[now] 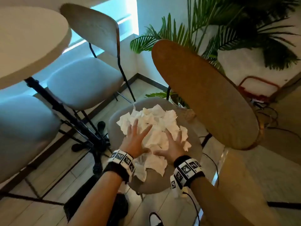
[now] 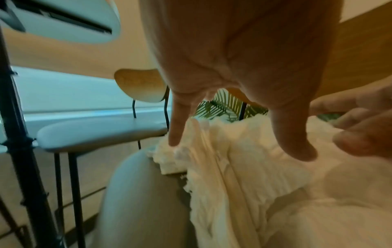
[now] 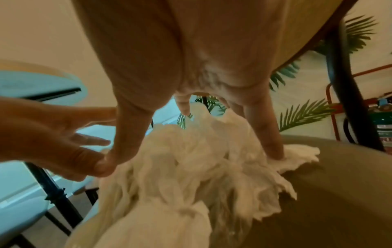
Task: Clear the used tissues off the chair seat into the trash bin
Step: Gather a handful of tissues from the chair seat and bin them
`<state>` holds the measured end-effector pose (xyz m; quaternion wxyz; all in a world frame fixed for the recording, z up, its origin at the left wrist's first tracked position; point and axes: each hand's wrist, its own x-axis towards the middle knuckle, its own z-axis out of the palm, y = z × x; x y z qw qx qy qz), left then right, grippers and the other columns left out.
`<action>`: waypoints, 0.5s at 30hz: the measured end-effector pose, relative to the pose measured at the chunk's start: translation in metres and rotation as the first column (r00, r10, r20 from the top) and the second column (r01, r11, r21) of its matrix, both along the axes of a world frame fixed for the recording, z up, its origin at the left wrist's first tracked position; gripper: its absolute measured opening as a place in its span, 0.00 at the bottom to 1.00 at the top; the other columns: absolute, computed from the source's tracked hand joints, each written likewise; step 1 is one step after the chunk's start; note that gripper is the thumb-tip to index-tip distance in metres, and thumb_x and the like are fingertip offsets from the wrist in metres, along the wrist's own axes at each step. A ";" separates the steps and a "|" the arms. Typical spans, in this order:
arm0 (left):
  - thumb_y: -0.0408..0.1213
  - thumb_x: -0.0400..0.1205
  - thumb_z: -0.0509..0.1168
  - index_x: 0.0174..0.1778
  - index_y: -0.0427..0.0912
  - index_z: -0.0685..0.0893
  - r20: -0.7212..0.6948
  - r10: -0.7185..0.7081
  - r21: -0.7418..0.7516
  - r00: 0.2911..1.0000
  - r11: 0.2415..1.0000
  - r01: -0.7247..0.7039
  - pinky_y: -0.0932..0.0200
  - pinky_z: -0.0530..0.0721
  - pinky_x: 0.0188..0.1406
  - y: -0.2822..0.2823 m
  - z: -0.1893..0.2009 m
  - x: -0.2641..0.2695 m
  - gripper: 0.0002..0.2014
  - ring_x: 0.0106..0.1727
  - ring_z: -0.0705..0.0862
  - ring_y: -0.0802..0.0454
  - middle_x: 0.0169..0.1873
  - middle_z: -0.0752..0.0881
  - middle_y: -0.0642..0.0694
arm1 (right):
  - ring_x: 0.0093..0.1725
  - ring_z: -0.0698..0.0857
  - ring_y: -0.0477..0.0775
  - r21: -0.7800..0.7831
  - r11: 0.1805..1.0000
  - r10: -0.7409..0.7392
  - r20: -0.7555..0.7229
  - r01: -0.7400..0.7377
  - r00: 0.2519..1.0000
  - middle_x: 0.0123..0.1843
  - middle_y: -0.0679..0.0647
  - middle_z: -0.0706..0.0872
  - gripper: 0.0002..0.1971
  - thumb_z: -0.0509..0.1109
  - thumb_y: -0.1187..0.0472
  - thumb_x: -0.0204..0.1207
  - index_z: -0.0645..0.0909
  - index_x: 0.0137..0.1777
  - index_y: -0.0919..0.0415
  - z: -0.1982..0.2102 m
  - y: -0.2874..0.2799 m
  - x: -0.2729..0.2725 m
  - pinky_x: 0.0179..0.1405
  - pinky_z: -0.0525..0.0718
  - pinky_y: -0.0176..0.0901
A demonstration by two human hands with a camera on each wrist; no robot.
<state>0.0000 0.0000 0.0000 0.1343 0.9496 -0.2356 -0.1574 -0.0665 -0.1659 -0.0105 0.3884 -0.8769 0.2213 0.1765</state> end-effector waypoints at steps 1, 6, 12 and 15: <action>0.55 0.66 0.75 0.76 0.70 0.46 -0.063 -0.011 -0.002 0.998 1.000 0.011 0.27 0.62 0.73 -0.011 -0.010 0.004 0.50 0.81 0.37 0.32 0.81 0.34 0.42 | 0.81 0.47 0.77 0.014 1.000 -0.006 -0.013 0.007 1.000 0.84 0.58 0.31 0.52 0.81 0.44 0.61 0.48 0.78 0.33 -0.009 -0.002 0.002 0.77 0.64 0.71; 0.40 0.77 0.68 0.75 0.60 0.64 -0.155 -0.011 -0.006 0.988 1.000 0.011 0.35 0.64 0.76 -0.037 -0.047 0.017 0.31 0.81 0.48 0.29 0.82 0.41 0.37 | 0.69 0.76 0.72 -0.014 0.998 -0.062 0.018 0.063 0.998 0.83 0.62 0.49 0.30 0.77 0.51 0.68 0.70 0.70 0.43 -0.045 -0.005 0.014 0.67 0.79 0.58; 0.31 0.78 0.65 0.60 0.40 0.81 -0.078 -0.033 -0.210 0.996 0.978 0.016 0.50 0.75 0.67 -0.041 -0.055 0.029 0.14 0.65 0.78 0.33 0.71 0.70 0.32 | 0.60 0.78 0.65 0.001 0.989 -0.147 0.140 0.149 0.979 0.59 0.63 0.76 0.10 0.72 0.60 0.73 0.81 0.54 0.58 -0.050 -0.011 0.026 0.58 0.76 0.48; 0.29 0.79 0.62 0.59 0.39 0.82 -0.065 -0.027 -0.265 0.997 0.964 0.009 0.50 0.75 0.67 -0.045 -0.049 0.030 0.13 0.65 0.78 0.34 0.69 0.73 0.33 | 0.59 0.78 0.64 0.043 0.984 -0.180 0.189 0.175 0.965 0.56 0.63 0.79 0.09 0.73 0.62 0.72 0.82 0.52 0.60 -0.045 -0.017 0.030 0.57 0.74 0.47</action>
